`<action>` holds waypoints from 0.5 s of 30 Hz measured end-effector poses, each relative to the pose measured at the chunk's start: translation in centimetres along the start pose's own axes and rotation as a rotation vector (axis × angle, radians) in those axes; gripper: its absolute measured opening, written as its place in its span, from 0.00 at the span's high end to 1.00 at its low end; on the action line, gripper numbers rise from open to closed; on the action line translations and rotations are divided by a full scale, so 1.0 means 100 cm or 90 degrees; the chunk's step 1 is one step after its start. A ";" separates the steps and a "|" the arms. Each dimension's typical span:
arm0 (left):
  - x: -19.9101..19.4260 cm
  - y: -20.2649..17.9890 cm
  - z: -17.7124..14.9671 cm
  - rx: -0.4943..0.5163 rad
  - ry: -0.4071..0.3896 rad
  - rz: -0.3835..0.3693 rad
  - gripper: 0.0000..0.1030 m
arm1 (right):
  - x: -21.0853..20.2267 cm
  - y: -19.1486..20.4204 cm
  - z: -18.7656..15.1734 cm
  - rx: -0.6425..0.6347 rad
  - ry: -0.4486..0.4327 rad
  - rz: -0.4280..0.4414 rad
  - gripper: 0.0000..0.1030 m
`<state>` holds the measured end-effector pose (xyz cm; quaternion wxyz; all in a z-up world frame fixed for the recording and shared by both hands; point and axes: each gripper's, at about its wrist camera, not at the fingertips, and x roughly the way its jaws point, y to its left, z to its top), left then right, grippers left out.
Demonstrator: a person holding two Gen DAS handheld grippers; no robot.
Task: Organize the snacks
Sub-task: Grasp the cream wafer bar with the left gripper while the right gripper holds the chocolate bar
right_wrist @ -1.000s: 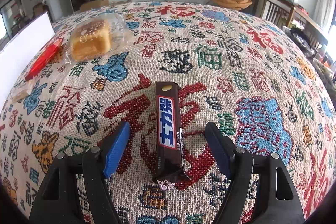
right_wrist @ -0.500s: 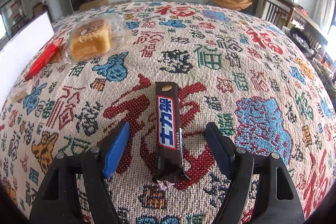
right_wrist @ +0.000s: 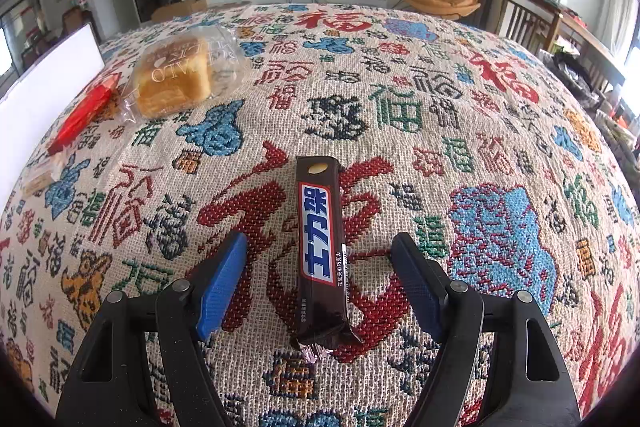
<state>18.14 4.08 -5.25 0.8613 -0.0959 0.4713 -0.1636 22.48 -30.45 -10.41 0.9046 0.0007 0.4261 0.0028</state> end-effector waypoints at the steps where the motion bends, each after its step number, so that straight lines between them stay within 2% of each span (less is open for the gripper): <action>1: 0.006 0.002 0.013 0.011 0.005 -0.005 0.01 | 0.000 0.000 0.000 0.000 0.000 0.000 0.25; 3: 0.020 0.009 0.037 0.004 0.021 -0.016 0.01 | 0.000 0.000 0.000 0.000 0.000 0.000 0.25; 6: 0.045 0.016 0.062 -0.012 0.051 -0.062 0.01 | 0.000 0.000 0.000 0.000 0.000 0.001 0.25; 8: 0.061 0.014 0.071 0.017 0.064 -0.043 0.01 | 0.000 0.000 0.000 0.000 0.000 0.000 0.25; 10: 0.074 0.012 0.071 0.057 0.088 -0.006 0.01 | 0.000 0.000 0.000 0.001 0.000 0.001 0.25; 12: 0.079 0.010 0.065 0.082 0.121 0.004 0.01 | 0.000 0.000 0.000 0.001 0.000 0.001 0.24; 13: 0.075 0.008 0.060 0.097 0.128 0.004 0.01 | 0.000 0.000 0.000 0.001 0.000 0.003 0.24; 15: 0.069 0.003 0.046 0.104 0.163 -0.029 0.01 | 0.000 0.000 0.000 0.002 0.000 0.005 0.24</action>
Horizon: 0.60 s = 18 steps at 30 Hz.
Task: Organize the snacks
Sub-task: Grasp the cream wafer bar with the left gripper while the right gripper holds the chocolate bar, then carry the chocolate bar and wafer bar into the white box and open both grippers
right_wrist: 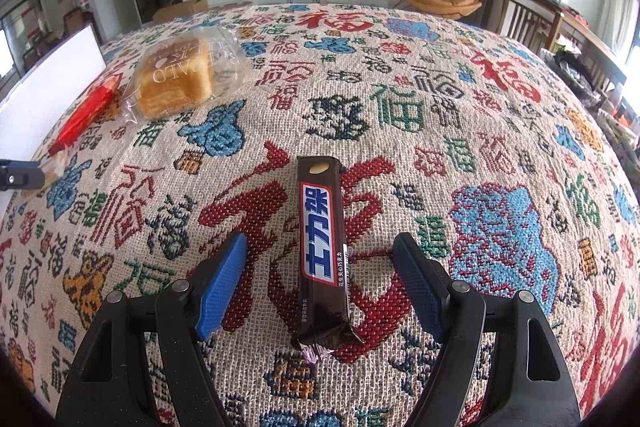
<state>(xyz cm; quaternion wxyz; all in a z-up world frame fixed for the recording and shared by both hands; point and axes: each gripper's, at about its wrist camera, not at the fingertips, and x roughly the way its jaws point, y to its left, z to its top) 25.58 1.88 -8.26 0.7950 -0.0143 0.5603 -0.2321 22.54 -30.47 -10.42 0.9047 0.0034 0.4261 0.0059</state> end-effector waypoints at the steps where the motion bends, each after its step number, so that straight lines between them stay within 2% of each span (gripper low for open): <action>1: -0.002 -0.005 -0.008 0.015 0.014 -0.011 0.01 | 0.000 0.001 0.000 0.000 0.000 0.000 0.24; 3: -0.005 -0.017 -0.021 0.049 0.034 0.001 0.01 | 0.000 0.001 0.000 -0.001 0.000 -0.001 0.24; 5: -0.006 -0.021 -0.027 0.055 0.030 0.053 0.01 | 0.000 0.001 0.000 -0.001 0.000 -0.001 0.24; 7: -0.006 -0.018 -0.023 0.029 0.009 0.094 0.01 | 0.000 0.001 0.000 -0.001 0.000 0.000 0.23; 9: -0.002 -0.011 -0.018 -0.004 -0.004 0.124 0.07 | 0.000 0.001 0.000 0.000 0.000 0.000 0.23; 10: 0.001 -0.010 -0.016 -0.013 -0.011 0.146 0.13 | 0.000 0.001 0.000 0.000 0.000 0.000 0.23; 11: 0.001 -0.012 -0.015 -0.010 -0.021 0.171 0.26 | 0.000 0.001 0.000 0.000 0.000 0.000 0.23; 12: 0.001 -0.014 -0.013 -0.001 -0.026 0.198 0.34 | 0.000 0.001 0.000 0.000 0.000 0.000 0.23; 13: 0.000 -0.016 -0.014 0.004 -0.031 0.193 0.48 | 0.000 0.001 0.000 0.001 0.000 0.001 0.23; 14: -0.002 -0.018 -0.014 0.005 -0.034 0.190 0.72 | 0.000 0.001 0.000 0.001 0.000 0.003 0.23; 16: -0.008 -0.021 -0.020 0.004 -0.030 0.174 0.72 | 0.001 0.001 0.000 0.002 0.000 0.006 0.22; 18: -0.017 -0.026 -0.033 0.002 -0.047 0.166 0.72 | 0.001 0.001 0.000 0.001 0.000 0.006 0.22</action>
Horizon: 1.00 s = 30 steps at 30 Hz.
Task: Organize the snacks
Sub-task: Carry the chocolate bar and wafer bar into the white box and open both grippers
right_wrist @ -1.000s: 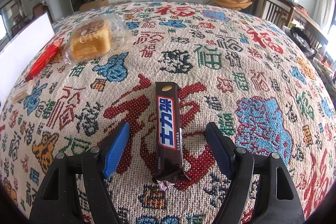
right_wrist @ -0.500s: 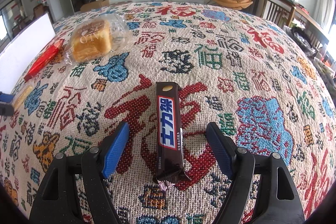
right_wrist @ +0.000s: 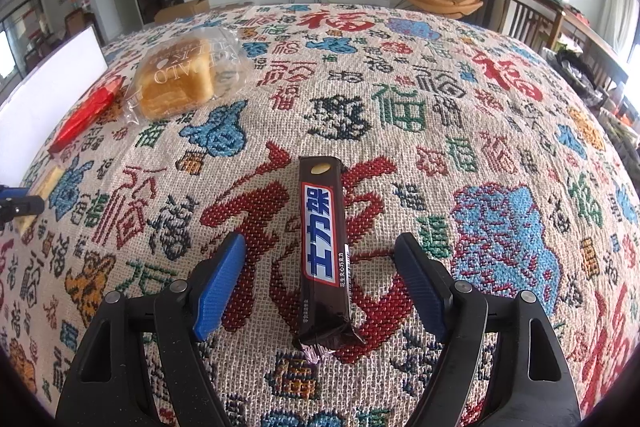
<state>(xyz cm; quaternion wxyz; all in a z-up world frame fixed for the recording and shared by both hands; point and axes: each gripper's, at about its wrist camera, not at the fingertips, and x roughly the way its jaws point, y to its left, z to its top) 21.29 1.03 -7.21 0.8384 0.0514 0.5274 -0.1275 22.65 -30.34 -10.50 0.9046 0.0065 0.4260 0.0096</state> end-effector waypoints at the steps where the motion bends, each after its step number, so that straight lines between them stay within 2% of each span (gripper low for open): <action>1: -0.006 0.000 -0.007 -0.009 -0.007 -0.008 0.72 | 0.000 0.000 0.000 0.000 0.000 -0.001 0.22; 4: -0.023 0.000 -0.025 -0.052 -0.030 -0.048 0.72 | 0.000 -0.001 0.000 0.005 0.000 0.010 0.19; 5: -0.029 0.000 -0.032 -0.065 -0.040 -0.061 0.72 | 0.000 -0.004 0.000 0.014 -0.002 0.026 0.18; 7: -0.041 0.001 -0.044 -0.090 -0.058 -0.081 0.72 | 0.000 -0.017 0.004 0.049 -0.011 0.099 0.15; 8: -0.047 0.002 -0.050 -0.103 -0.065 -0.092 0.72 | 0.002 -0.026 0.009 0.072 0.000 0.134 0.15; 10: -0.059 0.006 -0.061 -0.124 -0.078 -0.111 0.72 | 0.008 -0.039 0.025 0.108 0.063 0.175 0.17; 12: -0.070 0.010 -0.065 -0.140 -0.094 -0.128 0.72 | 0.011 -0.036 0.041 0.092 0.128 0.167 0.18; 14: -0.085 0.015 -0.069 -0.151 -0.114 -0.137 0.72 | 0.014 -0.020 0.051 0.020 0.183 0.131 0.19; 16: -0.099 0.021 -0.071 -0.162 -0.135 -0.147 0.72 | 0.016 -0.009 0.050 -0.026 0.208 0.089 0.22; 17: -0.108 0.025 -0.073 -0.169 -0.146 -0.153 0.72 | 0.018 -0.006 0.047 -0.032 0.226 0.075 0.29; 18: -0.116 0.029 -0.075 -0.178 -0.158 -0.159 0.72 | 0.021 -0.006 0.044 -0.028 0.244 0.066 0.65; 19: -0.126 0.036 -0.078 -0.187 -0.169 -0.166 0.72 | 0.018 -0.007 0.043 -0.031 0.238 0.039 0.83; 21: -0.145 0.054 -0.084 -0.208 -0.191 -0.172 0.72 | 0.012 -0.005 0.044 -0.021 0.238 0.046 0.83; 23: -0.166 0.078 -0.087 -0.227 -0.215 -0.159 0.72 | -0.003 0.006 0.052 -0.013 0.220 0.075 0.83; 25: -0.183 0.107 -0.088 -0.246 -0.233 -0.119 0.72 | -0.025 0.035 0.067 -0.022 0.189 0.130 0.83; 30: -0.203 0.183 -0.086 -0.307 -0.238 -0.018 0.72 | -0.083 0.165 0.114 -0.074 0.129 0.329 0.83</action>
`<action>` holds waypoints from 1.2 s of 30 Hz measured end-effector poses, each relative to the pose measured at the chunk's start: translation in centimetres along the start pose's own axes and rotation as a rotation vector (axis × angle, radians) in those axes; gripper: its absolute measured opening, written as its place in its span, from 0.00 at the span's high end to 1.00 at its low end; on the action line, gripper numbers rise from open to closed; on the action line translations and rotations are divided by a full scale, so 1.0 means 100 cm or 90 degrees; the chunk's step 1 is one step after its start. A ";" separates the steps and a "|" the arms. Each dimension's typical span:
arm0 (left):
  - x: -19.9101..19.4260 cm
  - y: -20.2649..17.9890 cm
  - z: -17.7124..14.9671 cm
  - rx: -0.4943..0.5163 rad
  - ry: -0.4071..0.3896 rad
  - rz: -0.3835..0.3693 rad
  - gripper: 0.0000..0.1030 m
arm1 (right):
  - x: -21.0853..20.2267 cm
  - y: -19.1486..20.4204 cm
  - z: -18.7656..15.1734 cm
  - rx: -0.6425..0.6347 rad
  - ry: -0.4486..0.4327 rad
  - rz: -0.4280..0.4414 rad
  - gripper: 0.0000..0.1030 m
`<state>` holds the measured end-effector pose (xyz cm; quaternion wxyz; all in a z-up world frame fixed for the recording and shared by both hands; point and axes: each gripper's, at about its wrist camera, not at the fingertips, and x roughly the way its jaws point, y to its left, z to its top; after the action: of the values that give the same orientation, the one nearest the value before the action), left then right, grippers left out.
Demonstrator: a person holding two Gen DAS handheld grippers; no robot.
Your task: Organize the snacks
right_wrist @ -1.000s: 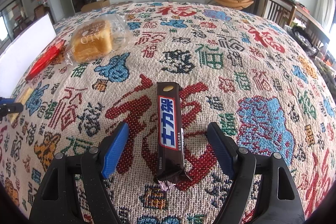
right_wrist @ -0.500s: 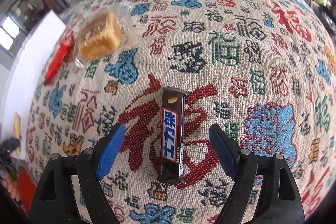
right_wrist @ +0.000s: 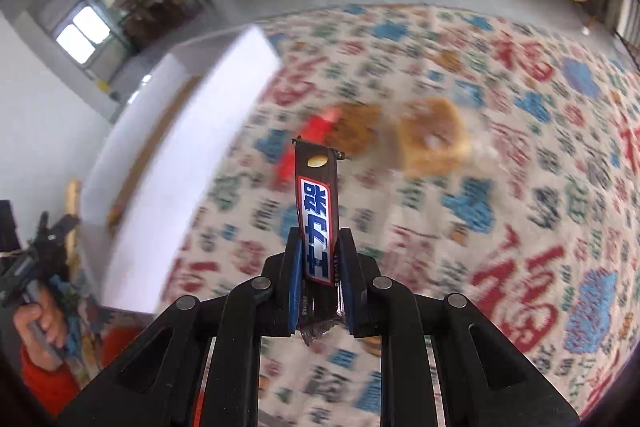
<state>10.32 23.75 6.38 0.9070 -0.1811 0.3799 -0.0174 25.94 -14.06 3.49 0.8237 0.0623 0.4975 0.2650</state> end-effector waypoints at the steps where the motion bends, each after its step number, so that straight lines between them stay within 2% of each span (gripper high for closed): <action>1: 0.000 0.011 0.006 -0.007 -0.003 0.020 0.72 | 0.005 0.030 0.009 -0.020 -0.005 0.036 0.83; 3: 0.001 0.030 0.014 -0.021 -0.007 0.062 0.71 | 0.017 0.089 0.024 -0.055 -0.005 0.100 0.83; 4: 0.002 0.039 0.016 -0.031 -0.011 0.090 0.67 | 0.023 0.115 0.031 -0.068 -0.003 0.128 0.83; 5: 0.003 0.047 0.017 -0.043 -0.012 0.116 0.50 | 0.031 0.140 0.037 -0.080 -0.002 0.152 0.82; 6: 0.005 0.056 0.016 -0.060 -0.011 0.138 0.36 | 0.040 0.162 0.040 -0.092 0.001 0.172 0.77; 7: 0.005 0.063 0.014 -0.077 -0.017 0.152 0.09 | 0.048 0.179 0.040 -0.104 0.004 0.180 0.69; 8: 0.002 0.067 0.011 -0.090 -0.035 0.156 0.03 | 0.056 0.192 0.042 -0.111 0.005 0.182 0.59; 9: -0.002 0.069 0.006 -0.099 -0.050 0.150 0.03 | 0.059 0.198 0.042 -0.109 0.000 0.177 0.40; 11: -0.004 0.068 -0.004 -0.109 -0.045 0.126 0.03 | 0.058 0.195 0.036 -0.097 -0.022 0.171 0.38; 13: -0.005 0.056 -0.015 -0.100 -0.043 0.109 0.03 | 0.054 0.179 0.027 -0.114 -0.037 0.150 0.37; 17: -0.002 -0.002 -0.036 -0.041 -0.027 0.033 0.03 | 0.044 0.103 0.001 -0.168 -0.060 0.015 0.34; 21: 0.022 -0.080 -0.061 0.046 0.029 -0.045 0.02 | 0.043 0.004 -0.044 -0.179 -0.064 -0.157 0.34; 24: 0.064 -0.131 -0.083 0.094 0.086 -0.068 0.02 | 0.041 -0.065 -0.072 -0.138 -0.056 -0.233 0.34; 27: 0.121 -0.161 -0.107 0.124 0.139 -0.033 0.02 | 0.036 -0.112 -0.090 -0.097 -0.072 -0.267 0.34; 30: 0.170 -0.175 -0.125 0.130 0.172 0.013 0.02 | 0.035 -0.137 -0.100 -0.081 -0.088 -0.283 0.34; 32: 0.189 -0.183 -0.133 0.149 0.167 0.039 0.02 | 0.035 -0.148 -0.104 -0.069 -0.104 -0.263 0.32; 33: 0.196 -0.189 -0.135 0.165 0.153 0.059 0.01 | 0.034 -0.151 -0.104 -0.055 -0.104 -0.257 0.27; 34: 0.200 -0.194 -0.137 0.188 0.130 0.077 0.01 | 0.034 -0.154 -0.102 -0.044 -0.103 -0.248 0.26; 36: 0.209 -0.202 -0.139 0.223 0.118 0.100 0.01 | 0.032 -0.157 -0.099 -0.038 -0.105 -0.241 0.25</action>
<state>17.62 -3.04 -9.97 0.8842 0.0118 0.4661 -0.0290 24.52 -27.41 -9.70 0.8982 -0.0356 0.4230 0.1141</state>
